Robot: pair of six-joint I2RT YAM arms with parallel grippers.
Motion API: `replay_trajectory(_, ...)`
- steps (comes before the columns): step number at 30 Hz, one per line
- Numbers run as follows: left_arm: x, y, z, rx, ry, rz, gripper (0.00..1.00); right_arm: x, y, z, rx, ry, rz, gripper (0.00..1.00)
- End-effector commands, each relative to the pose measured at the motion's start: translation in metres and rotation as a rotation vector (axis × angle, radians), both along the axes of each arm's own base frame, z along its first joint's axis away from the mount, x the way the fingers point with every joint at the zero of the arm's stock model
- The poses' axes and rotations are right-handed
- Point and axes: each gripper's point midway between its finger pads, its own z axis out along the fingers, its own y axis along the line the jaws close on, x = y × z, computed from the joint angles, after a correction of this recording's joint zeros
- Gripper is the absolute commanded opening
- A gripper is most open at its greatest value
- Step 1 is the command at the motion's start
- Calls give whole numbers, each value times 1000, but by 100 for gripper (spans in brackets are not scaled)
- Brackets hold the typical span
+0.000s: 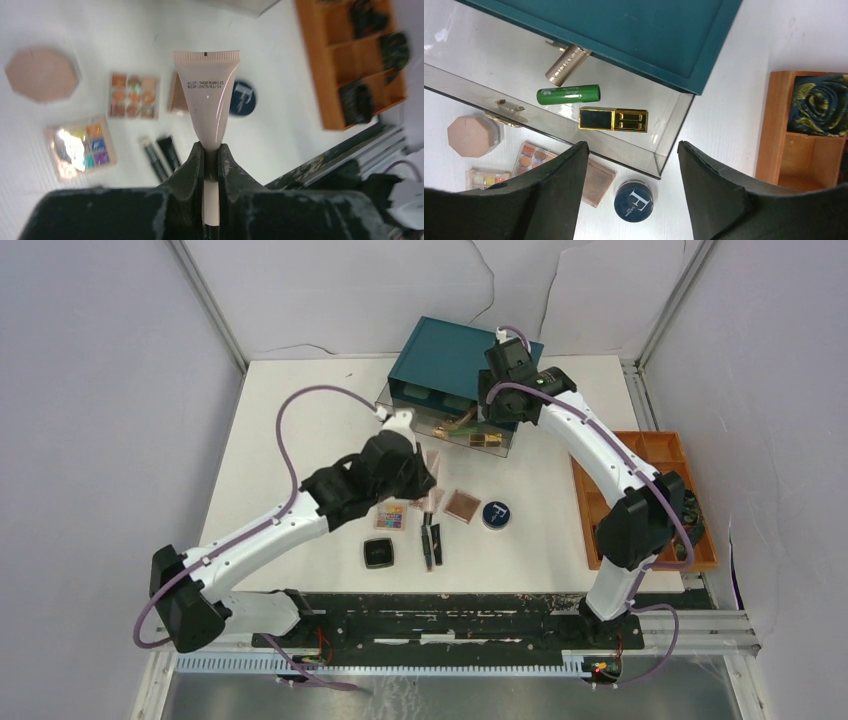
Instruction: Organize the makeup
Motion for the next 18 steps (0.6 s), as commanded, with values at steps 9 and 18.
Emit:
replay_trajectory(9,153,-17,92,-73,-225,189,11,4,-31,43,9,-131,-71,72)
replay_trajectory(18,257,11,123,-221,-328,450,12,1,-47,39,12,-111,-86,72)
